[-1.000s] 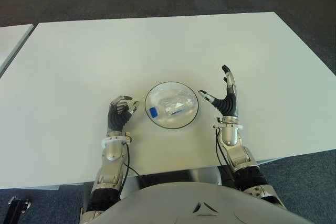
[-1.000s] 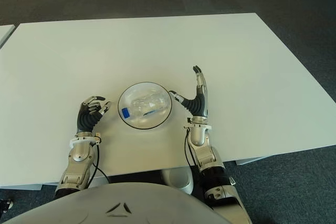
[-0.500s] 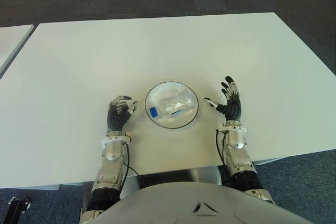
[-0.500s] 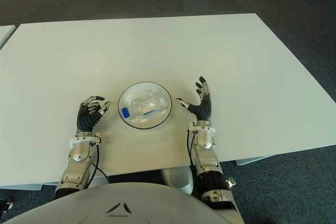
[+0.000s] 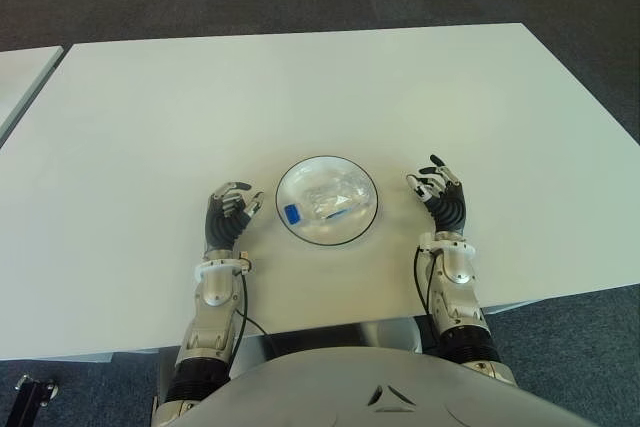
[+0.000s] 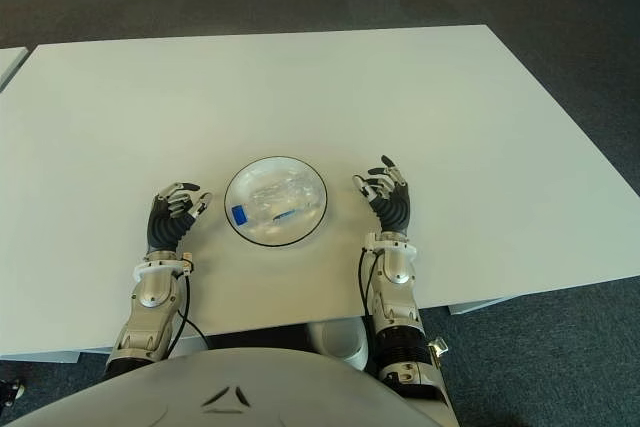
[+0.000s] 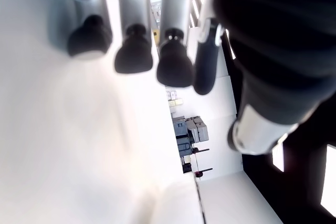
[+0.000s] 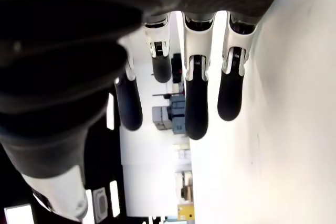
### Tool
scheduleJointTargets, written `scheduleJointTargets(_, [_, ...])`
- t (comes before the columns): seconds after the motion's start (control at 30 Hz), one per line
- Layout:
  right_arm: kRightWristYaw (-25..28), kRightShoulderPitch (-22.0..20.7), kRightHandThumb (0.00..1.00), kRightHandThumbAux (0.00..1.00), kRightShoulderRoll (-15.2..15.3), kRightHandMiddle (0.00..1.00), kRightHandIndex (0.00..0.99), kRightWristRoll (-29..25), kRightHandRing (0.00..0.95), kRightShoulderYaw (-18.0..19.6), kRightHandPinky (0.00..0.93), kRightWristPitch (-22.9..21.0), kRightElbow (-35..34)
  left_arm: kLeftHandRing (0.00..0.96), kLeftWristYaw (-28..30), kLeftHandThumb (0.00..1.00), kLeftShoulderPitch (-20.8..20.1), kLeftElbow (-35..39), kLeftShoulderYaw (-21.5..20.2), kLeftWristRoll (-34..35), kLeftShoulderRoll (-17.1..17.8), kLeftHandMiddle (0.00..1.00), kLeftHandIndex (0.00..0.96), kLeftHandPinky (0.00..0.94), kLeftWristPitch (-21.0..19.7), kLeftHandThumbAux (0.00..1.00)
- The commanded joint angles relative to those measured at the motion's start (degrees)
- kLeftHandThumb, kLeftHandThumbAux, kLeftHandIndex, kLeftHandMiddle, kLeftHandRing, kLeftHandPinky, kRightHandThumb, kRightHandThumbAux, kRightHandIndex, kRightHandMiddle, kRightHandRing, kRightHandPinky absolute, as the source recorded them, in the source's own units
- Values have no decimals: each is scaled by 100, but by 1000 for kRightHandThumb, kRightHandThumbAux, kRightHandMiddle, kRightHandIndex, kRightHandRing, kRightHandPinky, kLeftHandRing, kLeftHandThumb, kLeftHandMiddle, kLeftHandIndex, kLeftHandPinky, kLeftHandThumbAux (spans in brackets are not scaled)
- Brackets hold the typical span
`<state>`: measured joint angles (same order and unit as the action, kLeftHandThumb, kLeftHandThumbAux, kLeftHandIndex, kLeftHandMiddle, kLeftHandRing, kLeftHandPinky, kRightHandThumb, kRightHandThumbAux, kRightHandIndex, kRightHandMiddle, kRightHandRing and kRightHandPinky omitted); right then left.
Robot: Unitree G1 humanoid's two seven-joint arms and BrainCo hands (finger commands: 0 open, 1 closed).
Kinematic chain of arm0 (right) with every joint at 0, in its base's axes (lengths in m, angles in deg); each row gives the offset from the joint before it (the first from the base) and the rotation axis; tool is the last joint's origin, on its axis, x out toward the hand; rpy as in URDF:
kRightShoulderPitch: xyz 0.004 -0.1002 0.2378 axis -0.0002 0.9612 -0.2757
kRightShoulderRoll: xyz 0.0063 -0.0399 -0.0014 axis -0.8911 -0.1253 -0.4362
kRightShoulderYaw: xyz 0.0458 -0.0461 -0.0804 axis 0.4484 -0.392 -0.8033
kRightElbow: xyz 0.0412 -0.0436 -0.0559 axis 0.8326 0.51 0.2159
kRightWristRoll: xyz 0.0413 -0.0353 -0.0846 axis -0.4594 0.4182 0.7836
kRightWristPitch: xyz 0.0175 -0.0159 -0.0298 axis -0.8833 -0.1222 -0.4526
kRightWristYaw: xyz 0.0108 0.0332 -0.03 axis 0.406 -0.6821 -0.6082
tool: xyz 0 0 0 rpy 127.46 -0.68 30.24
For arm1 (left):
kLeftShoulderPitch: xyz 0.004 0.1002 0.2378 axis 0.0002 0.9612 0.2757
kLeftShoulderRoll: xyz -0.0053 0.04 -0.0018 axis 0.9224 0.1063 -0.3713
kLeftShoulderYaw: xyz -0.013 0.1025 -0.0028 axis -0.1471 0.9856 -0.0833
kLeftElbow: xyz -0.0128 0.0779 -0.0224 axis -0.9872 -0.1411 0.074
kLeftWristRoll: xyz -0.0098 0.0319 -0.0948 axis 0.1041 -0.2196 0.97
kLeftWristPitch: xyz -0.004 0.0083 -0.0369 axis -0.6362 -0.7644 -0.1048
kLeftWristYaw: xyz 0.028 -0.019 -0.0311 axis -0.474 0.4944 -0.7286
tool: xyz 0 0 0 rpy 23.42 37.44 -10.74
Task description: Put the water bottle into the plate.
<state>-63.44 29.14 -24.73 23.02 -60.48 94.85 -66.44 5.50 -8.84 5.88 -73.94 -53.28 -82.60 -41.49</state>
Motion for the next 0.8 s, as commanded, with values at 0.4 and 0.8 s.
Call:
scheduleJointTargets(0.4, [99, 130, 700, 729, -13, 842, 438, 203, 836, -30, 807, -283, -149, 835, -25, 707, 50, -27, 1, -25, -25, 826, 437, 844, -215, 714])
scheduleJointTargets(0.8, [147, 195, 699, 729, -35, 837, 438, 225, 830, -70, 795, -463, -311, 842, -26, 708, 128, 130, 1, -38, -22, 832, 437, 849, -266, 714])
